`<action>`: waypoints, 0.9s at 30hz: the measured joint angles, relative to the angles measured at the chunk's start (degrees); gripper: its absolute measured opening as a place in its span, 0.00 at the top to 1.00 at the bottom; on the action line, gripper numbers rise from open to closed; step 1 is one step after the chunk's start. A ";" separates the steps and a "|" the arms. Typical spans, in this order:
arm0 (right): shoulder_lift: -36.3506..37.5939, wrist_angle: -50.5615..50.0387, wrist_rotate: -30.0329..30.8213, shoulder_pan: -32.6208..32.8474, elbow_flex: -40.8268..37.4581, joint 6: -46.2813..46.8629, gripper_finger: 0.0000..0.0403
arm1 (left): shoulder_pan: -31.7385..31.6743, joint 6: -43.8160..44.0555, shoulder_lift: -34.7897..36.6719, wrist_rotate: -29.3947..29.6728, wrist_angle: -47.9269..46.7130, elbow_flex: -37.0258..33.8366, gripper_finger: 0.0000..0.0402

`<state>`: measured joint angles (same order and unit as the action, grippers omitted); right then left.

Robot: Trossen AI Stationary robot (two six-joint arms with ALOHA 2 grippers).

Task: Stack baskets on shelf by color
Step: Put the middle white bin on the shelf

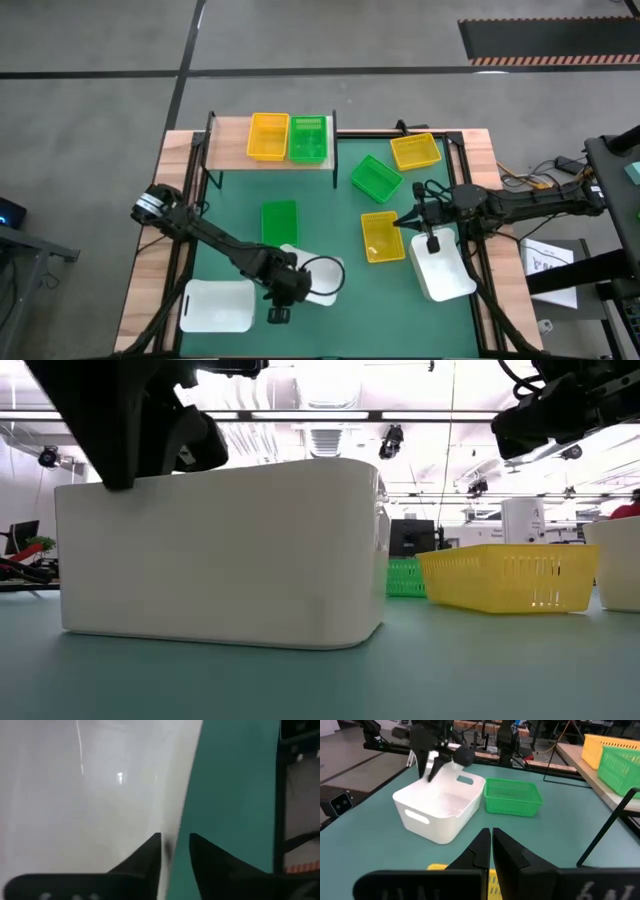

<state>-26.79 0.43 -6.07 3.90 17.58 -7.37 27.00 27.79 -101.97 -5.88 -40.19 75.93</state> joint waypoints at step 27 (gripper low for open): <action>0.09 -2.28 -0.21 0.00 0.00 -2.82 0.97 | -1.60 46.51 -2.58 28.35 18.73 16.22 0.79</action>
<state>-26.70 -1.85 -6.28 3.90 17.58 -10.19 25.40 74.30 -104.55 22.47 -21.46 92.15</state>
